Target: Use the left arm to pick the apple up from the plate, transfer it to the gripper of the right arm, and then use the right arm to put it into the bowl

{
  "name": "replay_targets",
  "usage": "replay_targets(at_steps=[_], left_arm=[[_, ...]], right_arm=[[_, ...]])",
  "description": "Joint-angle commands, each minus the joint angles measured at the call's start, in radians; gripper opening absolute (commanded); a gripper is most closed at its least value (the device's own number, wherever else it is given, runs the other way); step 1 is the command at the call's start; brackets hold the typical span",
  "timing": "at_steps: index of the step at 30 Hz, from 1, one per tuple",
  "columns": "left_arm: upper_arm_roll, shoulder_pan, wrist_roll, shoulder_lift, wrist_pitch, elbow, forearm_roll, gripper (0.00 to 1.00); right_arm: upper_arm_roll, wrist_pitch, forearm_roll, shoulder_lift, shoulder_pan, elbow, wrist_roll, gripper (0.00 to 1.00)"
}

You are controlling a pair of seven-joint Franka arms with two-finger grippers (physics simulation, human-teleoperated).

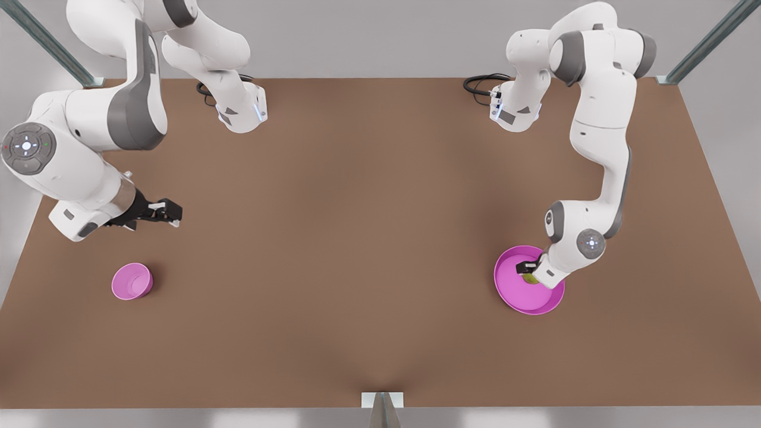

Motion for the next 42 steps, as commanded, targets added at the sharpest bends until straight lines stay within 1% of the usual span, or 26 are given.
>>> replay_targets(at_steps=[1,4,5,7,10,17,19,21,23,24,25,27,28,29,30,31,32,33,35,36,37,38,40,42], left_arm=[[0.000,0.001,-0.039,0.007,0.027,0.000,0.002,1.00],[0.000,-0.001,-0.039,0.008,0.029,-0.002,0.002,1.00],[0.000,0.001,-0.039,0.008,0.029,-0.002,0.002,0.98],[0.000,-0.001,-0.039,0.012,0.030,-0.002,0.002,0.85],[0.000,-0.001,-0.039,0.012,0.038,-0.002,0.002,0.76],[0.000,-0.007,-0.039,0.024,0.059,0.000,0.002,0.75],[0.000,-0.005,-0.030,-0.028,0.029,0.000,0.004,0.70],[-0.002,-0.012,-0.026,-0.105,-0.065,0.017,0.005,0.67],[-0.064,-0.013,-0.026,-0.166,-0.200,0.106,0.005,0.68],[-0.113,-0.012,-0.027,-0.177,-0.206,0.130,0.004,0.68],[-0.176,-0.012,-0.029,-0.174,-0.217,0.195,-0.010,0.68],[-0.224,-0.012,-0.001,-0.142,-0.217,0.264,-0.022,0.68],[-0.265,-0.010,0.071,-0.113,-0.217,0.305,-0.071,0.69],[-0.299,-0.007,0.285,-0.070,-0.217,0.368,-0.134,0.69],[-0.305,-0.009,0.521,-0.022,-0.218,0.446,-0.235,0.69],[-0.330,-0.009,0.710,0.001,-0.221,0.478,-0.421,0.69],[-0.393,-0.010,0.939,0.034,-0.218,0.497,-0.548,0.69],[-0.410,-0.010,1.088,0.080,-0.218,0.538,-0.686,0.69],[-0.457,-0.010,1.362,0.177,-0.218,0.612,-0.866,0.69],[-0.500,-0.012,1.464,0.235,-0.214,0.661,-0.923,0.69],[-0.503,-0.027,1.528,0.268,-0.211,0.699,-0.952,0.69],[-0.503,-0.050,1.634,0.327,-0.207,0.759,-1.004,0.69],[-0.514,-0.078,1.804,0.360,-0.154,0.785,-1.073,0.69],[-0.517,-0.151,1.932,0.424,-0.062,0.859,-1.098,0.69]], right_arm=[[0.006,0.002,-0.002,-0.001,0.004,0.003,-0.022,1.00],[0.006,0.002,-0.002,-0.001,0.006,0.003,-0.022,1.00],[0.006,0.002,-0.002,-0.003,0.006,0.003,-0.022,1.00],[0.006,0.002,-0.002,-0.001,0.006,0.003,-0.022,1.00],[0.006,0.002,-0.002,-0.003,0.006,0.003,-0.022,1.00],[0.007,0.002,-0.002,-0.003,0.006,0.003,-0.022,1.00],[0.007,0.002,-0.001,-0.001,0.007,0.003,-0.022,1.00],[0.007,0.002,-0.002,-0.001,0.007,0.003,-0.022,1.00],[0.007,0.002,-0.001,-0.001,0.007,0.003,-0.022,1.00],[0.007,0.002,-0.001,-0.003,0.006,0.003,-0.022,1.00],[0.007,0.002,-0.001,-0.001,0.007,0.003,-0.022,1.00],[0.007,0.000,-0.001,-0.001,0.007,0.003,-0.022,1.00],[0.007,0.002,-0.001,-0.001,0.006,0.003,-0.022,1.00],[0.007,0.000,-0.001,-0.001,0.006,0.003,-0.022,1.00],[0.007,0.000,-0.001,-0.001,0.006,0.003,-0.022,1.00],[0.007,0.000,-0.001,-0.001,0.006,0.003,-0.022,1.00],[0.007,0.000,-0.001,-0.001,0.006,0.003,-0.022,1.00],[0.007,0.000,-0.001,-0.001,0.006,0.003,-0.022,1.00],[0.007,0.000,-0.001,-0.003,0.007,0.003,-0.022,1.00],[0.007,0.000,-0.001,-0.003,0.006,0.003,-0.022,1.00],[0.007,0.000,-0.001,-0.001,0.007,0.003,-0.022,1.00],[0.009,-0.001,-0.001,-0.003,0.007,0.003,-0.022,1.00],[0.021,-0.001,-0.002,-0.003,0.006,0.006,-0.022,1.00],[0.021,-0.001,-0.004,-0.003,0.007,0.006,-0.020,1.00]])
